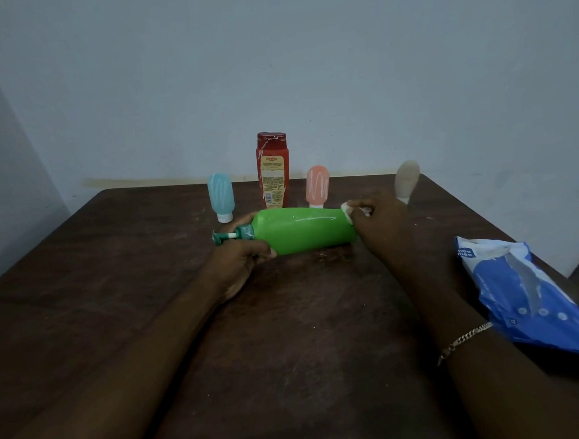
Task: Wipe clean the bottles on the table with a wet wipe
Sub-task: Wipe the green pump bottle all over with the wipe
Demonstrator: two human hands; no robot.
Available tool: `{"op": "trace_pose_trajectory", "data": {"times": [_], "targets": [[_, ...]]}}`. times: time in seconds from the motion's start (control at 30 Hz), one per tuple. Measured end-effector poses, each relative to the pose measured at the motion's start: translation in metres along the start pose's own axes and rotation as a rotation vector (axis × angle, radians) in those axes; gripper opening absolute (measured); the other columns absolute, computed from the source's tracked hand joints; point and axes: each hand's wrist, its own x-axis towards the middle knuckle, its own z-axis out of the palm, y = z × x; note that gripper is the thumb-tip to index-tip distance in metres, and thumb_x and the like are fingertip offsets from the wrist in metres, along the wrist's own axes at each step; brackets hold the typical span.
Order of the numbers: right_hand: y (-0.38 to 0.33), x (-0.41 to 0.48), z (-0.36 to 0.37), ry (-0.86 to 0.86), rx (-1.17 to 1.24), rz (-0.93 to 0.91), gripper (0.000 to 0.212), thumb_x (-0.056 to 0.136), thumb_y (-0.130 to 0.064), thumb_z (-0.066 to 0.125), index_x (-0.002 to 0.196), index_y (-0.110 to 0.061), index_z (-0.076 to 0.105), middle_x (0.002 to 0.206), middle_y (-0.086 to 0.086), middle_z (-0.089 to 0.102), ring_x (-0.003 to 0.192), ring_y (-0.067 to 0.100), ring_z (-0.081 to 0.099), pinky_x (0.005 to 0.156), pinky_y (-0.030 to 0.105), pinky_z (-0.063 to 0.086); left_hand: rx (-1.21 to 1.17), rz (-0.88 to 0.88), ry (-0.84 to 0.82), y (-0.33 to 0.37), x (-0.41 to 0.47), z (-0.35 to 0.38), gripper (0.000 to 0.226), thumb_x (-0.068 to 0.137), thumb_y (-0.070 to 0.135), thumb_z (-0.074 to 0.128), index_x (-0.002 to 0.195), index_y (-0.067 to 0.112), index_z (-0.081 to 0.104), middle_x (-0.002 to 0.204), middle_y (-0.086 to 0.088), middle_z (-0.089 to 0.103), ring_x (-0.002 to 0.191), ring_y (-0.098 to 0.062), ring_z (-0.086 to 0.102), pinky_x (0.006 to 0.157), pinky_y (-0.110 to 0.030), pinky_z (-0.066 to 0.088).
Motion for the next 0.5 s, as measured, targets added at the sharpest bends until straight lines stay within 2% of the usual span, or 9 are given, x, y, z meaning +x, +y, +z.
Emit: {"op": "trace_pose_trajectory", "data": {"times": [0.13,0.2,0.3,0.37,0.43,0.5], "targets": [[-0.013,-0.008,0.006,-0.103,0.002,-0.078,0.024,0.082,-0.031,0.067,0.101,-0.022,0.078,0.085,0.003,0.065,0.077,0.015,0.061,0.070,0.032,0.048,-0.007,0.002,0.011,0.001,-0.002,0.002,0.058,0.081,-0.027,0.046,0.120,0.014,0.059,0.116,-0.011,0.067,0.104,-0.024,0.068,0.084,-0.032,0.059],[-0.010,-0.010,0.002,-0.068,0.033,-0.034,0.030,0.079,-0.037,0.062,0.100,-0.023,0.079,0.088,0.004,0.072,0.081,0.016,0.066,0.075,0.037,0.054,0.000,0.007,0.012,0.001,-0.002,0.002,0.058,0.081,-0.027,0.046,0.122,0.013,0.059,0.115,-0.011,0.068,0.103,-0.023,0.068,0.083,-0.032,0.060],[-0.008,-0.007,-0.001,-0.023,0.074,0.061,0.021,0.083,-0.027,0.065,0.098,-0.021,0.079,0.094,0.005,0.076,0.087,0.016,0.069,0.083,0.039,0.056,0.024,0.022,-0.007,0.000,-0.003,0.002,0.059,0.080,-0.027,0.047,0.123,0.012,0.059,0.115,-0.010,0.069,0.105,-0.024,0.068,0.087,-0.034,0.058],[-0.017,-0.008,0.003,-0.012,0.044,0.048,0.020,0.084,-0.023,0.066,0.100,-0.021,0.078,0.097,0.005,0.073,0.086,0.015,0.067,0.084,0.024,0.053,0.043,0.032,-0.021,0.002,-0.006,0.005,0.058,0.080,-0.028,0.047,0.119,0.013,0.061,0.112,-0.008,0.070,0.104,-0.023,0.068,0.085,-0.032,0.059],[-0.037,-0.017,0.010,-0.049,0.032,-0.049,0.022,0.086,-0.018,0.067,0.106,-0.017,0.076,0.094,0.004,0.066,0.078,0.007,0.059,0.070,-0.001,0.037,0.057,0.036,-0.027,0.002,-0.007,0.006,0.058,0.080,-0.028,0.047,0.115,0.016,0.062,0.106,-0.003,0.072,0.099,-0.019,0.070,0.080,-0.028,0.061],[-0.053,-0.029,0.017,-0.104,0.080,-0.163,0.024,0.089,-0.016,0.067,0.112,-0.015,0.074,0.098,0.001,0.060,0.081,0.003,0.056,0.070,-0.002,0.038,0.062,0.035,-0.024,0.001,-0.007,0.005,0.059,0.079,-0.028,0.047,0.117,0.015,0.062,0.107,-0.004,0.073,0.101,-0.020,0.070,0.081,-0.029,0.060]]}}
